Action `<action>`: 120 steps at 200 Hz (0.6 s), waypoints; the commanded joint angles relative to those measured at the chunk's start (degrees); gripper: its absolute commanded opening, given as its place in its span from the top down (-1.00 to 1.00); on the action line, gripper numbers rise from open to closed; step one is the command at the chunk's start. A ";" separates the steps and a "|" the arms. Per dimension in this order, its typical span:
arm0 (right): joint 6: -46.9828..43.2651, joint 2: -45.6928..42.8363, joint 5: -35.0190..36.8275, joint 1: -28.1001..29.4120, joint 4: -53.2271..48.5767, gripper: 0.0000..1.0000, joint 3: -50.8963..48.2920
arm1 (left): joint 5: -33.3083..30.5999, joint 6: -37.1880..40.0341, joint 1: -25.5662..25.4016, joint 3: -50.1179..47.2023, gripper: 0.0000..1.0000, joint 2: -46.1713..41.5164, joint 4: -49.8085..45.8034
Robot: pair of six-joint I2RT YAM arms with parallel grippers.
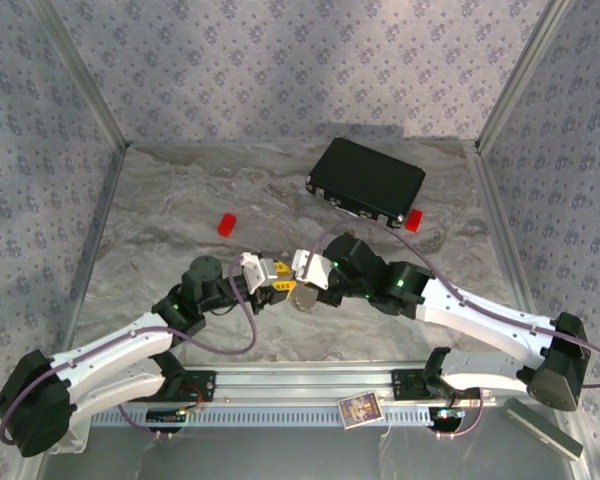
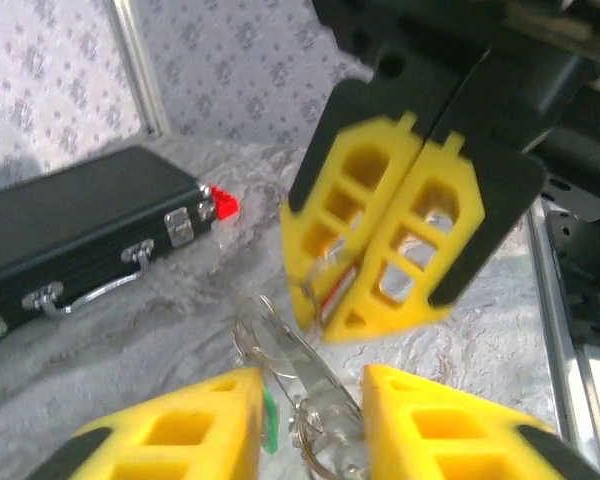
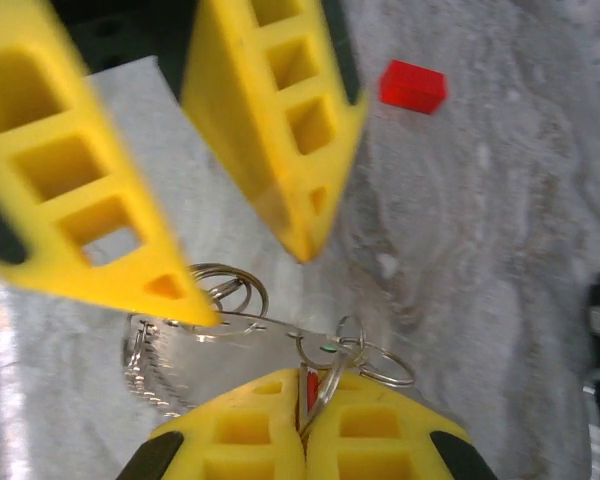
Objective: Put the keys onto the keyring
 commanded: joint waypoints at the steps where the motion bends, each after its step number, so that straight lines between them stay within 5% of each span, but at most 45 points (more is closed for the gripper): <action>1: -4.51 2.01 8.16 0.76 -2.47 1.00 3.95 | -5.00 -0.53 0.11 0.08 0.12 -2.84 -0.17; 28: -6.64 4.95 5.72 1.41 -0.87 1.00 6.69 | -17.13 -1.50 0.11 -1.11 -0.12 -9.55 -0.99; 70: -7.81 11.13 -2.14 2.17 4.61 1.00 12.50 | -41.53 -5.24 1.42 -0.45 -0.21 -21.41 -10.49; 120: -4.00 22.24 -10.52 2.22 16.02 1.00 19.38 | -55.91 -13.82 8.47 2.22 -0.21 -30.16 -21.64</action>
